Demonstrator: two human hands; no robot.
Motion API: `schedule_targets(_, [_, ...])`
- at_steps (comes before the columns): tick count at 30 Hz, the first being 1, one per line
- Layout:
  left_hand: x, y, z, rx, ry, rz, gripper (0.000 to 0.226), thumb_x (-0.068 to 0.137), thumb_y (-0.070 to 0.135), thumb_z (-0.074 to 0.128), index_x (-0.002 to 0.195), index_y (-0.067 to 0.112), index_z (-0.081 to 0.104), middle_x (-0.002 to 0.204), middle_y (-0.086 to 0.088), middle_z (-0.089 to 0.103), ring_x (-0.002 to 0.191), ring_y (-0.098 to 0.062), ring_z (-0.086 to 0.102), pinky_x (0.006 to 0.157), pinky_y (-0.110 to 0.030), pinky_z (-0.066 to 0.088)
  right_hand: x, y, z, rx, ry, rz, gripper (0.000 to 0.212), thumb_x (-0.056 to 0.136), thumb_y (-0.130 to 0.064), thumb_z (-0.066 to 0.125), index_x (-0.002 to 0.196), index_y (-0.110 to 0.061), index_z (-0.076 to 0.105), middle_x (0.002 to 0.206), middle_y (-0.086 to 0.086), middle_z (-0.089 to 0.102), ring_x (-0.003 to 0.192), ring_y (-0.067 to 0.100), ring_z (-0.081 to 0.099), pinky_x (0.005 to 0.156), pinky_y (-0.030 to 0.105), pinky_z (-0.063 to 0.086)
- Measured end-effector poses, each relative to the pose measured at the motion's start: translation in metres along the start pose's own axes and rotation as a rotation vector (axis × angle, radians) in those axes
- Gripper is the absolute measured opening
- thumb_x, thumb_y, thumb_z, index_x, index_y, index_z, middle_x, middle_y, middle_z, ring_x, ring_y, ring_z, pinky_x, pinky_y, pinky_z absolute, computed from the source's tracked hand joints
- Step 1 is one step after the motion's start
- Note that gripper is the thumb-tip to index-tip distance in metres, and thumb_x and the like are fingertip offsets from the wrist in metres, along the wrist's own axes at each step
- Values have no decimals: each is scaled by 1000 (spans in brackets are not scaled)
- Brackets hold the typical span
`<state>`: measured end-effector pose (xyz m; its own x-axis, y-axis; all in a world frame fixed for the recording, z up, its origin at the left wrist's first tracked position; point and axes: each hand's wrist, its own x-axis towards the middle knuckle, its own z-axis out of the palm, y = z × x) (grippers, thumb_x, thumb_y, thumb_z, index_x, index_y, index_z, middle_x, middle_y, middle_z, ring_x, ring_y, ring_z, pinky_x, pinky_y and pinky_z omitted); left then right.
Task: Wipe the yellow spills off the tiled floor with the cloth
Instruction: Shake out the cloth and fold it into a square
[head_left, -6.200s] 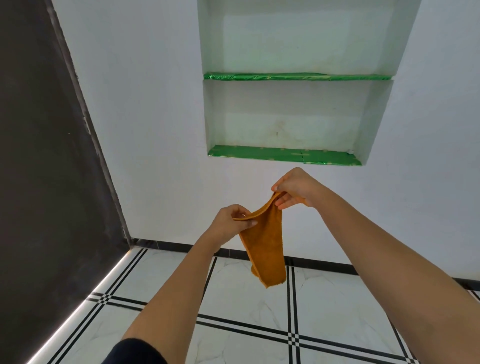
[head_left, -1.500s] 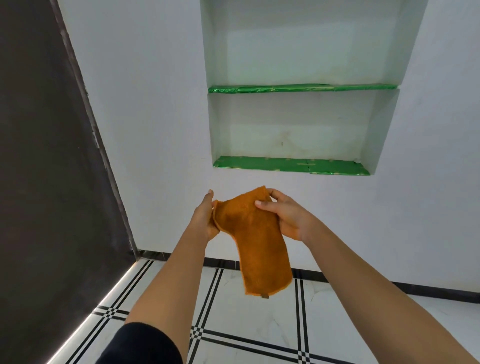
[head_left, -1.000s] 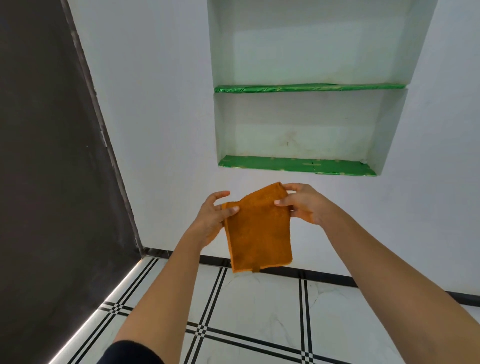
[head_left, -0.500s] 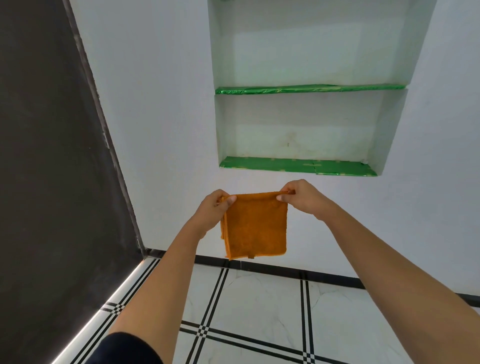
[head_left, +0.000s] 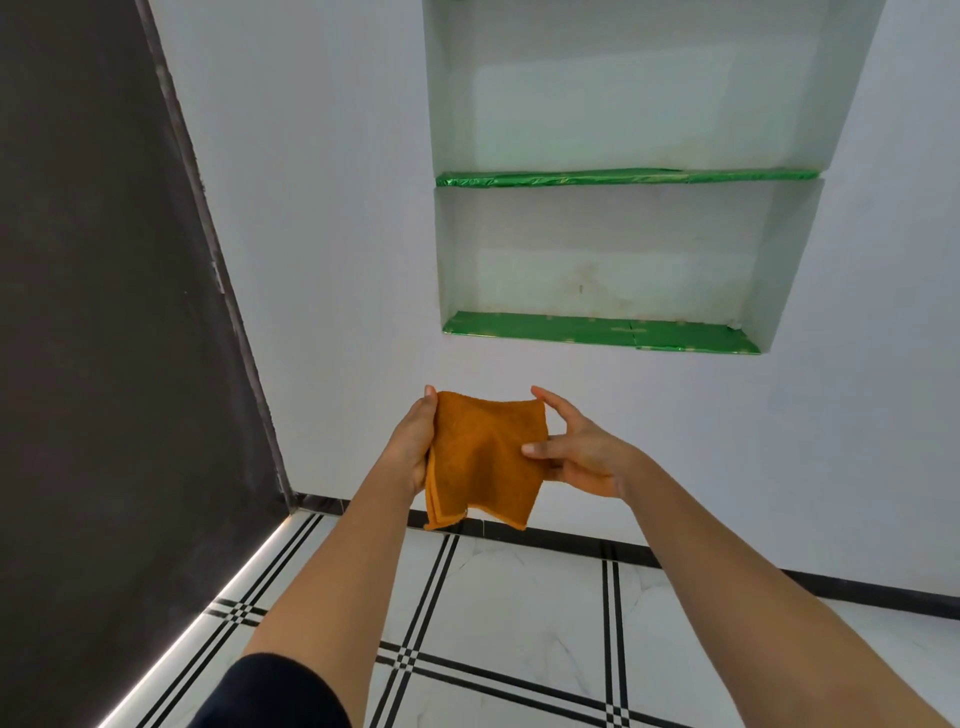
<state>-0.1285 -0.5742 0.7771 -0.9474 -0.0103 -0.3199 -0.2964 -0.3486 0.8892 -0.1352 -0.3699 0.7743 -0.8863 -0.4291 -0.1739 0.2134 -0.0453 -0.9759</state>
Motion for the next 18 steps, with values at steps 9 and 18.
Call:
schedule_targets(9, [-2, 4, -17, 341, -163, 148, 72, 72, 22, 75, 131, 27, 33, 136, -11, 35, 113, -31, 47, 84, -44, 51, 4, -32, 8, -151, 308, 18, 50, 83, -16, 70, 126, -31, 48, 121, 9, 45, 94, 30, 54, 62, 42, 55])
schedule_targets(18, [9, 5, -15, 797, -38, 439, 18, 85, 10, 64, 99, 20, 59, 113, -7, 55, 105, -30, 56, 81, -35, 52, 6, -45, 3, 32, 178, -13, 59, 80, 10, 64, 129, -19, 46, 122, 19, 47, 101, 32, 54, 68, 39, 54])
